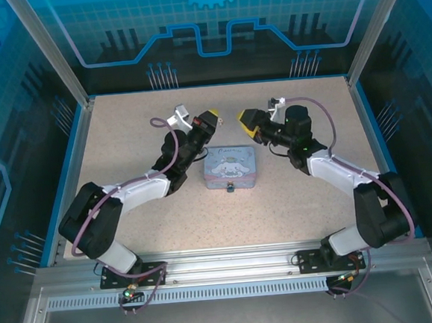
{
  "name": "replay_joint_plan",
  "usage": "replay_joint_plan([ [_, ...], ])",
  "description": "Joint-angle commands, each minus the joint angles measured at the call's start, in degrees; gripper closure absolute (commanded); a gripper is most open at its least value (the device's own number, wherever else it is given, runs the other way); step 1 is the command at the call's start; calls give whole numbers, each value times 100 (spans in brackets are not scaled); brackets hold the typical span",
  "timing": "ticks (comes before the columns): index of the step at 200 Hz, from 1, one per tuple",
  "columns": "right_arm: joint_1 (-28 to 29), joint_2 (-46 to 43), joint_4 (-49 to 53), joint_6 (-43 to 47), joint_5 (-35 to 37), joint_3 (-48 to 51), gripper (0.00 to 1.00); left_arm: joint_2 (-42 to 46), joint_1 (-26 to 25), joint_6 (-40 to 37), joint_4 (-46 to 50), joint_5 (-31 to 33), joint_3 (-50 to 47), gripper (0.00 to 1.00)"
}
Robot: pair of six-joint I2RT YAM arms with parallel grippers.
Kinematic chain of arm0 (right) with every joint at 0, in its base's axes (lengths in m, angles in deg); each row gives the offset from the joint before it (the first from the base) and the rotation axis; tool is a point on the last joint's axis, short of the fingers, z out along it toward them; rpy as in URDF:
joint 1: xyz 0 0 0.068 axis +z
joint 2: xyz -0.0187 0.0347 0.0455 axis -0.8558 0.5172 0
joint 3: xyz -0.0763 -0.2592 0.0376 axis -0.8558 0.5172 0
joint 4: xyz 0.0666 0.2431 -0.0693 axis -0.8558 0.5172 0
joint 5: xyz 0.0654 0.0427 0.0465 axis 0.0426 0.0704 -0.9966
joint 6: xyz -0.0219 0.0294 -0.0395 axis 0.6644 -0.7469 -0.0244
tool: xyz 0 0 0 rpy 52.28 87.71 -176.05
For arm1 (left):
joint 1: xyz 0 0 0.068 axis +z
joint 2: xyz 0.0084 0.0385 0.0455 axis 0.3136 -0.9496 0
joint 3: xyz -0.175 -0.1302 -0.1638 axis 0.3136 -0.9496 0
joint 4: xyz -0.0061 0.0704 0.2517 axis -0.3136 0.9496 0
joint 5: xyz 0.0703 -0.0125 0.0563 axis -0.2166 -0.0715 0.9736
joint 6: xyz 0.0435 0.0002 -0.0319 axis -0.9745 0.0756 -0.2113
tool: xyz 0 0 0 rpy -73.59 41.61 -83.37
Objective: Unlock the padlock with the key
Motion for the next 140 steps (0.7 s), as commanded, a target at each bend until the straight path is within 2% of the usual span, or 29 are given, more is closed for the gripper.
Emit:
replay_joint_plan([
  [1,143,181,-687,-346,60,-311,47,-120,-45,341,-606,198,-89,100],
  [36,277,380,-865,-482,75,-423,54,-172,-71,395,-697,239,-124,100],
  [140,580,663,-1083,-589,31,-517,64,-331,-123,457,-873,322,-115,100],
])
